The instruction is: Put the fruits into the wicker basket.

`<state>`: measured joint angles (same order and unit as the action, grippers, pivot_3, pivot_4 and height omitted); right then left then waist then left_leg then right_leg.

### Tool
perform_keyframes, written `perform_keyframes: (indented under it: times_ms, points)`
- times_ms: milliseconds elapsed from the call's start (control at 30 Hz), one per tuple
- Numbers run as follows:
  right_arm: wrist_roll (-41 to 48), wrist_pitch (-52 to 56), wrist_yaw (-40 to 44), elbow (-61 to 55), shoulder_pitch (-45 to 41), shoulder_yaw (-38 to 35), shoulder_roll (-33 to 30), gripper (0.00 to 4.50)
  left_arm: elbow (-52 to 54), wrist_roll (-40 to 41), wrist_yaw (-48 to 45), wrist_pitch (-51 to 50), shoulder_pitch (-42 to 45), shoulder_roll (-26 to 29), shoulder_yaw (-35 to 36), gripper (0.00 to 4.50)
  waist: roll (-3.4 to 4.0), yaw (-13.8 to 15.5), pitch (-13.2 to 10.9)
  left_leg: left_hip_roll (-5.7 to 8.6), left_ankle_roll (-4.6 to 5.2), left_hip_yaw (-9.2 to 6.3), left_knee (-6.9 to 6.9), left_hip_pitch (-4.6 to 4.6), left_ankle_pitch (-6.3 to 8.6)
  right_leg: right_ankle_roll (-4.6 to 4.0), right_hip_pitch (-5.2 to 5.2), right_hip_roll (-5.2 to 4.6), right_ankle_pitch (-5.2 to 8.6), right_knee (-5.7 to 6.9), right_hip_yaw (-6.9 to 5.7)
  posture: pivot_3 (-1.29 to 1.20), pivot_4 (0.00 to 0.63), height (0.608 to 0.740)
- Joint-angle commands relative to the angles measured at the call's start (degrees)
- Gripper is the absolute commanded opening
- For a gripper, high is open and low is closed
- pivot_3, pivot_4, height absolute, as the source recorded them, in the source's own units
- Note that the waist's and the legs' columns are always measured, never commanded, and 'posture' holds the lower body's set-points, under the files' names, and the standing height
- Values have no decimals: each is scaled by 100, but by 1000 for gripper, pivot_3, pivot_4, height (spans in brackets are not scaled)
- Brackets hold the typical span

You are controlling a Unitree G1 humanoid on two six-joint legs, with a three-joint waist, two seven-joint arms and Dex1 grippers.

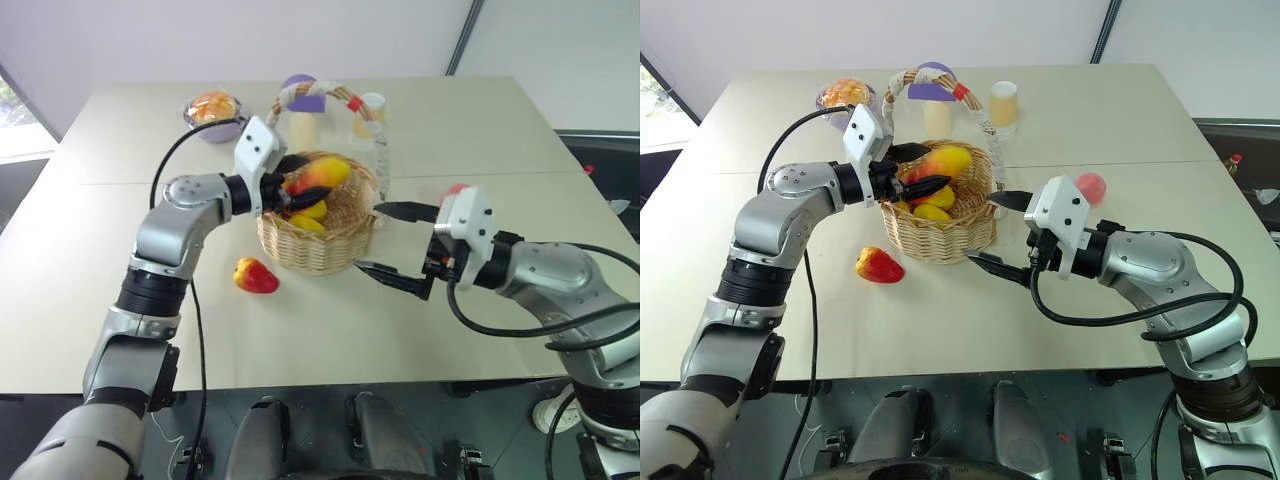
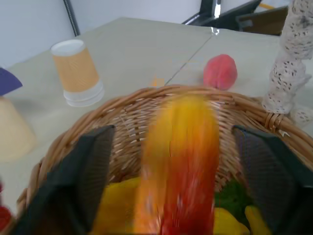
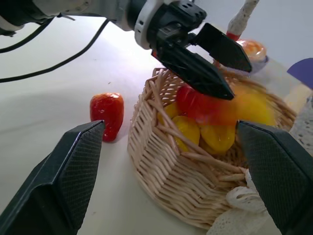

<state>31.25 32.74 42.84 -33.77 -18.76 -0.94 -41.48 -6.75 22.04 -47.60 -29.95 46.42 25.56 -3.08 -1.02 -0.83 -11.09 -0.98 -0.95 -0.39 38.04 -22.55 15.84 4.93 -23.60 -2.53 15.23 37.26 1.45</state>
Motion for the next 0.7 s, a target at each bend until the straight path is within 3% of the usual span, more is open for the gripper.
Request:
perform_keyframes:
  times_ms: [33, 233, 400, 500, 700]
  points:
    - [-46, -81, -124, -248, 62, -83, 54, 4500, 686, 1039, -369, -367, -101, 386, 1093, 4477, 0, -16, 0, -1, 0, 1, 1, -1, 0, 0, 0, -2, 0, 0, 0, 0, 150, 740]
    - [-16, -134, -78, -206, 5, 15, 165, 4500, 1247, 1428, -678, -1172, -1655, 1830, 2040, 4477, 6, -62, 1, -11, 0, 3, -7, 13, 0, -1, 0, 1, 1, 6, 3, 0, 150, 740]
    - [-30, -162, 23, -81, -104, 144, 271, 4500, 2187, 1601, -923, -1514, -3056, 2520, 2218, 4477, -6, 41, -3, -29, -3, 1, -1, 8, -1, -2, 9, -8, 1, -2, -3, 0, 150, 740]
    - [-35, -212, 131, 70, -263, 278, 362, 4500, 2741, 1310, -649, -1496, -3503, 2577, 1757, 4477, -6, 73, -2, -17, -3, 0, -1, 8, -1, -18, 17, -26, 9, -11, -4, 0, 150, 740]
    - [-101, -252, 197, 146, -370, 425, 502, 4500, 2732, 651, -232, -1458, -3073, 2273, 405, 4477, -6, 88, -2, -10, -2, 1, -1, 9, 0, -3, 16, -23, 1, -8, -3, 0, 150, 740]
